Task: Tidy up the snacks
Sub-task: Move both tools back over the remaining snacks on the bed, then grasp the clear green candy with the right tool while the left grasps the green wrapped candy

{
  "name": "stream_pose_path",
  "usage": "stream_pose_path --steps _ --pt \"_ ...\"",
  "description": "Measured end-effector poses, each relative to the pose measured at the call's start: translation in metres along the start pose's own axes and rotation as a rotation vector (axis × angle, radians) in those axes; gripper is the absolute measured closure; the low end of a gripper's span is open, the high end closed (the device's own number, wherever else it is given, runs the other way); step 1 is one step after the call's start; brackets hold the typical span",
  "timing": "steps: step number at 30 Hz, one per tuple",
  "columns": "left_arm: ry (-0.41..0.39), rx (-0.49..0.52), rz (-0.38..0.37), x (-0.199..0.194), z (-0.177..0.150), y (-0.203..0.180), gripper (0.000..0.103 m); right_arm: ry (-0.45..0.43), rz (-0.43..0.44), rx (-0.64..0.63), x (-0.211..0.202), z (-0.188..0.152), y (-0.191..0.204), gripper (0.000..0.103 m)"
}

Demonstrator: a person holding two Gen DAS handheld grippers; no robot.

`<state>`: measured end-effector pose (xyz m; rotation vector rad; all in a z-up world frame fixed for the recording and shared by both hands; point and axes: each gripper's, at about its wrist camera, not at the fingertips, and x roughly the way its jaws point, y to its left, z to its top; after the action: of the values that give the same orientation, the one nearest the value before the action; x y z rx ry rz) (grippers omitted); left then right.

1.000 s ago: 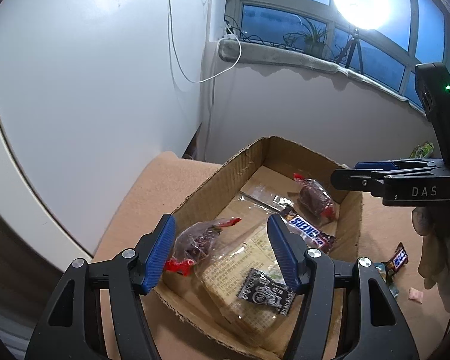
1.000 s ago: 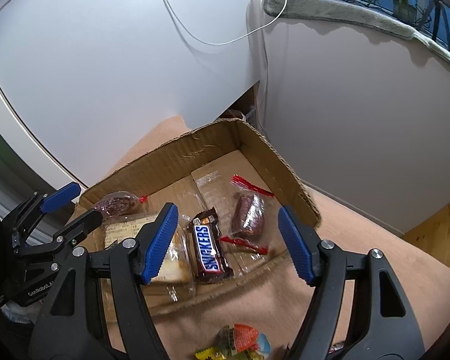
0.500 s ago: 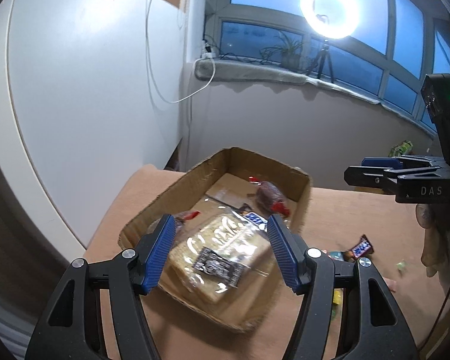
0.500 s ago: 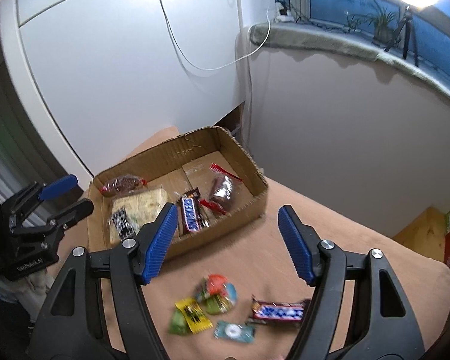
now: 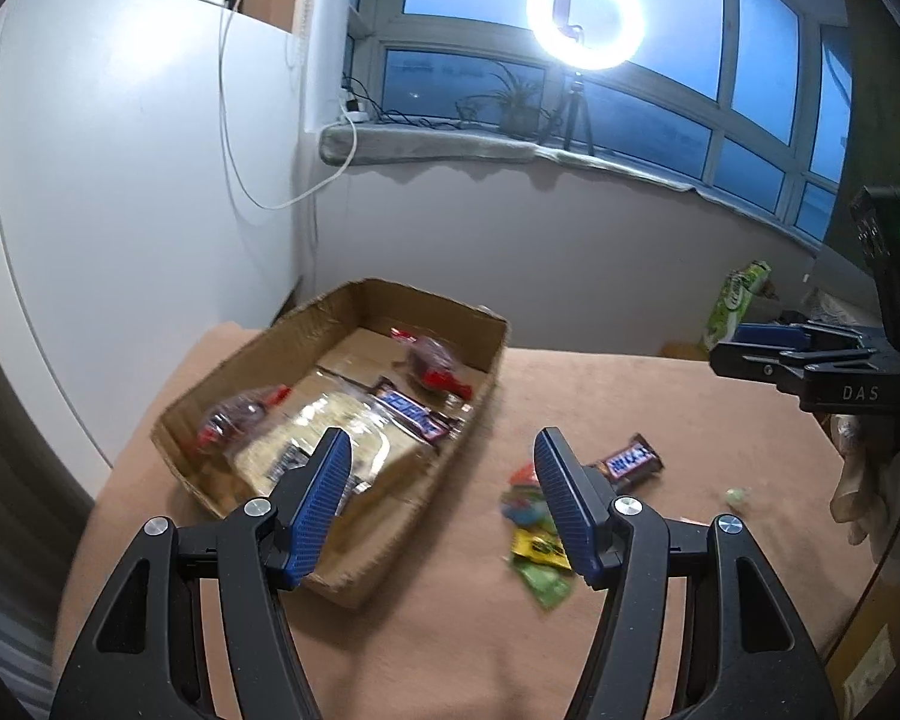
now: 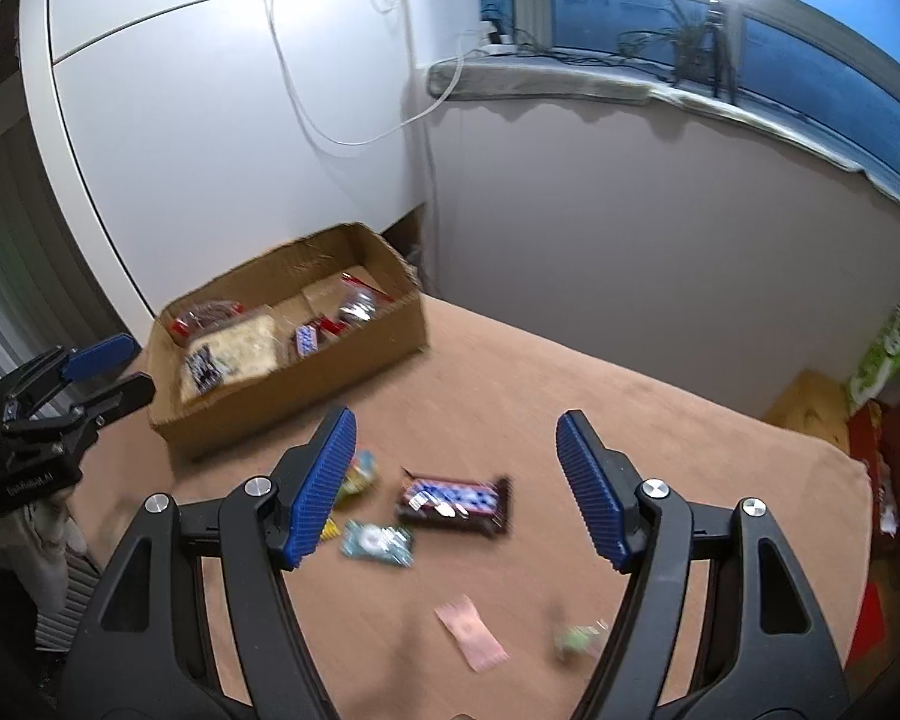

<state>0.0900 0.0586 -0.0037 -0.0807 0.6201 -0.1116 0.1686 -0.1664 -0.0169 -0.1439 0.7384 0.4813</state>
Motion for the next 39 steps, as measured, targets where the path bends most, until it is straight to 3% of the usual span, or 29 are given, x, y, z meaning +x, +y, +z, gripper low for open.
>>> stream_pose_path --steps 11,21,25,28,39 --pt "0.059 -0.016 -0.074 0.008 -0.027 -0.019 0.04 0.058 -0.036 0.058 -0.019 -0.056 -0.046 0.031" --pt "0.138 0.004 -0.135 0.022 -0.056 -0.041 0.04 0.146 -0.072 0.067 -0.012 -0.109 -0.06 0.031" --pt "0.174 0.023 -0.144 0.032 -0.065 -0.047 0.041 0.162 -0.067 0.073 -0.01 -0.121 -0.063 0.031" --pt "0.203 0.039 -0.137 0.043 -0.07 -0.051 0.048 0.173 -0.067 0.076 -0.005 -0.126 -0.067 0.031" --pt "0.271 0.072 -0.091 0.072 -0.076 -0.054 0.052 0.2 -0.059 0.092 0.017 -0.128 -0.072 0.031"
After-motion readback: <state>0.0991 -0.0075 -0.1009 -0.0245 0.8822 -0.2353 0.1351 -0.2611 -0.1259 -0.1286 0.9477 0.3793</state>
